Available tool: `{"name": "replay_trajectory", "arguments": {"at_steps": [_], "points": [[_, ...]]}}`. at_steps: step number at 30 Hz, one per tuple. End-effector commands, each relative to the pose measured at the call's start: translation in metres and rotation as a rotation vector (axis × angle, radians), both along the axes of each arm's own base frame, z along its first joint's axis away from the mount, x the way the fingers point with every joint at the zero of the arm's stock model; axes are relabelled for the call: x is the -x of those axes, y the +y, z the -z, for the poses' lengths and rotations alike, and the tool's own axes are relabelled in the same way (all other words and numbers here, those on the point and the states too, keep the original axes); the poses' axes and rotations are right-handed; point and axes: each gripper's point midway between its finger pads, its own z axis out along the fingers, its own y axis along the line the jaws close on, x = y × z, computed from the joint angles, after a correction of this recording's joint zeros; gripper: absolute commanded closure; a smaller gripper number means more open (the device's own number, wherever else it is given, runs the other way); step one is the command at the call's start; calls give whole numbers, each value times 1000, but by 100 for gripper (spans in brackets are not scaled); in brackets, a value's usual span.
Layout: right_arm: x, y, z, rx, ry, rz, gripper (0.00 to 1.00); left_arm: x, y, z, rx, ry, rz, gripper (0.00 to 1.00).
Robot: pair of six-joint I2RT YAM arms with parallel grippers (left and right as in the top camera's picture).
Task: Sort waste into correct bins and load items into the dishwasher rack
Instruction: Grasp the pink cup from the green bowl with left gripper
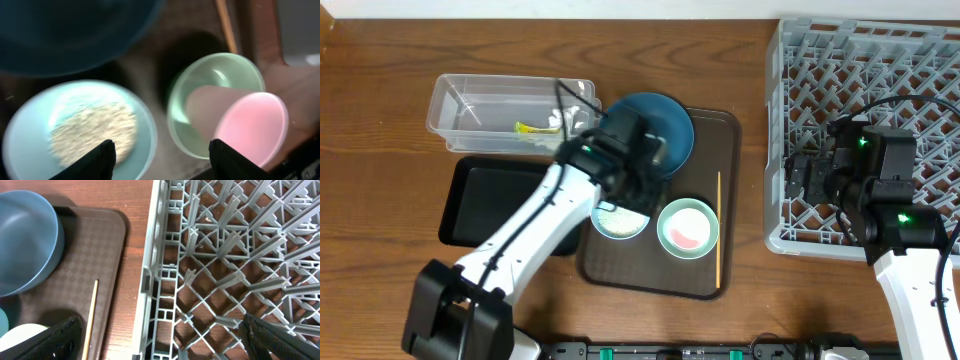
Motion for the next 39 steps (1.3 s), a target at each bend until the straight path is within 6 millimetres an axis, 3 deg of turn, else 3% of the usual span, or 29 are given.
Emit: {"name": "replay_trajectory", "arguments": {"at_steps": [1, 10, 13, 17, 20, 26, 32, 39], "points": [[-3, 4, -8, -11, -19, -4, 1, 13, -16, -3, 14, -22, 72, 37], [-3, 4, -8, -12, -19, -3, 1, 35, -36, 21, -25, 37, 153, 39], [-2, 4, -7, -12, -14, -3, 1, 39, -37, 34, -50, 73, 158, 44], [-1, 4, -6, -11, -9, -3, 1, 41, -38, 45, -67, 97, 164, 59], [-1, 4, -6, -11, -9, -3, 1, 38, -40, 44, -58, 84, 164, 73], [-1, 4, -6, -11, -8, -3, 1, 35, -41, 44, -51, 74, 159, 93], [-1, 4, -6, -11, -8, -3, 1, 17, -30, 31, -27, 43, 106, 94], [-3, 2, -7, -5, -16, 3, 1, -30, 11, -19, 61, -76, -94, 94]]}}
